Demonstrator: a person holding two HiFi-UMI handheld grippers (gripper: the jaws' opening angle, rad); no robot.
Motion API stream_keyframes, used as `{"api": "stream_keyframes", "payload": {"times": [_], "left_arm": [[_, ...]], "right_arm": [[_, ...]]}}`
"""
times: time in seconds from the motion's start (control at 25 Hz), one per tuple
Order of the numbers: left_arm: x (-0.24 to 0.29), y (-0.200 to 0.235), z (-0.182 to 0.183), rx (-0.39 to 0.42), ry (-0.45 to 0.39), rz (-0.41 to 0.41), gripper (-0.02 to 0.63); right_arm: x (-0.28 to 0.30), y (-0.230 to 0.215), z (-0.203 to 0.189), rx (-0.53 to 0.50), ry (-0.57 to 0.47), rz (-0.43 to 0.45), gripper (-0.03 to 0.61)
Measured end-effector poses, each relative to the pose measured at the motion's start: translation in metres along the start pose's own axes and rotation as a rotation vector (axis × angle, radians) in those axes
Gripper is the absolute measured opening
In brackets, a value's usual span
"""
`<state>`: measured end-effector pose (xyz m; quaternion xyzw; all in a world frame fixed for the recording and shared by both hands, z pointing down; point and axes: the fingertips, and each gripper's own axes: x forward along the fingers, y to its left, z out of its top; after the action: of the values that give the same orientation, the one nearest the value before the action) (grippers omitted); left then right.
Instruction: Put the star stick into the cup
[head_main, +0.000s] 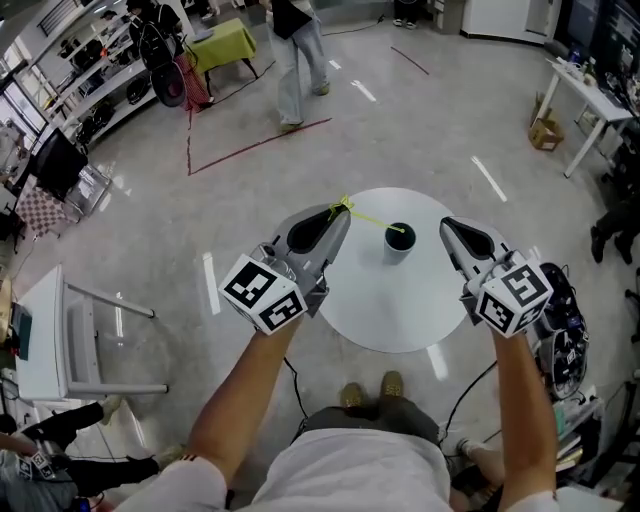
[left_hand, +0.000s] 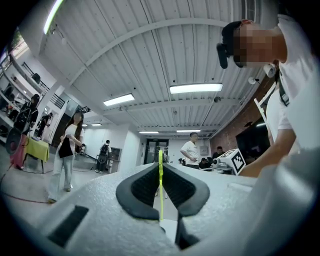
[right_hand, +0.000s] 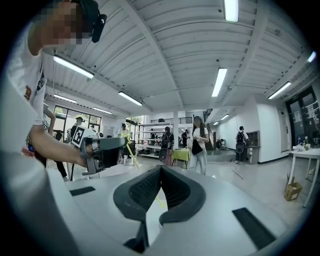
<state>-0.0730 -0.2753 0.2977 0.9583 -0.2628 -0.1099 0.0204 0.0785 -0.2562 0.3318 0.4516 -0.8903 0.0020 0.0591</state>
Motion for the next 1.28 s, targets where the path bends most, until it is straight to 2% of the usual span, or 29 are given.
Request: {"api": "stream_keyframes", "payload": {"times": [0.52, 1.28], "left_arm": [[0.038, 0.011, -0.054, 0.005, 0.143, 0.022, 0.028], [0.074, 0.032, -0.130, -0.041, 0.330, 0.043, 0.028]], "right_arm": [[0.021, -0.038, -0.026, 0.008, 0.063, 0.033, 0.011], [0.049, -0.048, -0.056, -0.011, 0.160, 0.090, 0.012]]}}
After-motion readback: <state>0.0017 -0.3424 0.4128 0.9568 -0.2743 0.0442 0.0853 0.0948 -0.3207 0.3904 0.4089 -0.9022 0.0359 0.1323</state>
